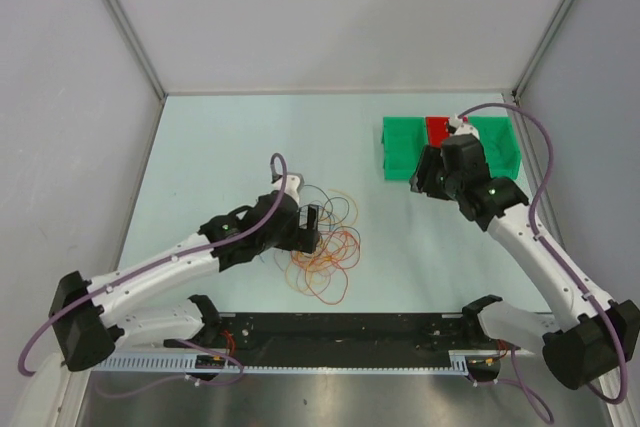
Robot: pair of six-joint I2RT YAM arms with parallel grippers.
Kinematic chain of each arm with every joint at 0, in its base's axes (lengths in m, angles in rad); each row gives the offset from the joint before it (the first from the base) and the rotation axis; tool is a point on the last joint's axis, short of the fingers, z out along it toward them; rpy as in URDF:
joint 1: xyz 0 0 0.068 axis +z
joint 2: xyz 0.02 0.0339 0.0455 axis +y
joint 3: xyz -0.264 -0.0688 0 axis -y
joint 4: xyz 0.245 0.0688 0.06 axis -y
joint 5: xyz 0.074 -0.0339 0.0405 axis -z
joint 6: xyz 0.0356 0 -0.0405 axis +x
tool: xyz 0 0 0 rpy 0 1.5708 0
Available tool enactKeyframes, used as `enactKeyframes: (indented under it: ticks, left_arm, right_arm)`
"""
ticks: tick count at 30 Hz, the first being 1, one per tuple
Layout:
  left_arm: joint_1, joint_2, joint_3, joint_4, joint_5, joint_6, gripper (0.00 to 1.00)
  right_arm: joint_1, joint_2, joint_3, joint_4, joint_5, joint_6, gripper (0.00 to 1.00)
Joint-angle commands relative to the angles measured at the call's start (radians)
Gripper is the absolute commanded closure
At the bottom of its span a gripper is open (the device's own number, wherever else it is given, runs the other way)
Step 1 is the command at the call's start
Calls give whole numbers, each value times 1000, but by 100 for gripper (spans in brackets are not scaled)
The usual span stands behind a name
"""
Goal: Untangle the cables
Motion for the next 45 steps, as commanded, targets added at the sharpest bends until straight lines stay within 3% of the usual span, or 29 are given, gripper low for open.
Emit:
enactKeyframes:
  ticks: [1, 8, 13, 16, 32, 38, 41, 42, 43, 45]
  left_arm:
    - [-31, 70, 58, 98, 30, -71, 7]
    - [-42, 201, 119, 118, 46, -272, 8]
    - [-43, 173, 17, 301, 97, -539, 9]
    - [-45, 173, -13, 315, 76, -648, 13]
    - [-57, 391, 52, 319, 102, -737, 20]
    - [-59, 432, 59, 355, 89, -731, 38]
    - [-59, 455, 85, 304, 71, -725, 66]
    - [-59, 465, 96, 283, 65, -725, 85]
    - [-59, 469, 113, 267, 60, -725, 95]
    - [-59, 466, 124, 243, 53, -714, 100]
  right_arm:
    - [53, -69, -83, 4, 10, 70, 39]
    - [59, -130, -166, 27, -21, 66, 39]
    - [61, -135, -192, 41, -47, 46, 39]
    - [61, -147, -203, 41, -55, 34, 39]
    - [61, -204, -249, 24, -67, -3, 39]
    - [62, -204, -252, 34, -90, -2, 39]
    - [61, -204, -252, 45, -95, 1, 39]
    - [61, -204, -252, 45, -93, 6, 39]
    - [62, -202, -252, 45, -93, 8, 39]
    - [61, -199, -252, 45, -94, 11, 39]
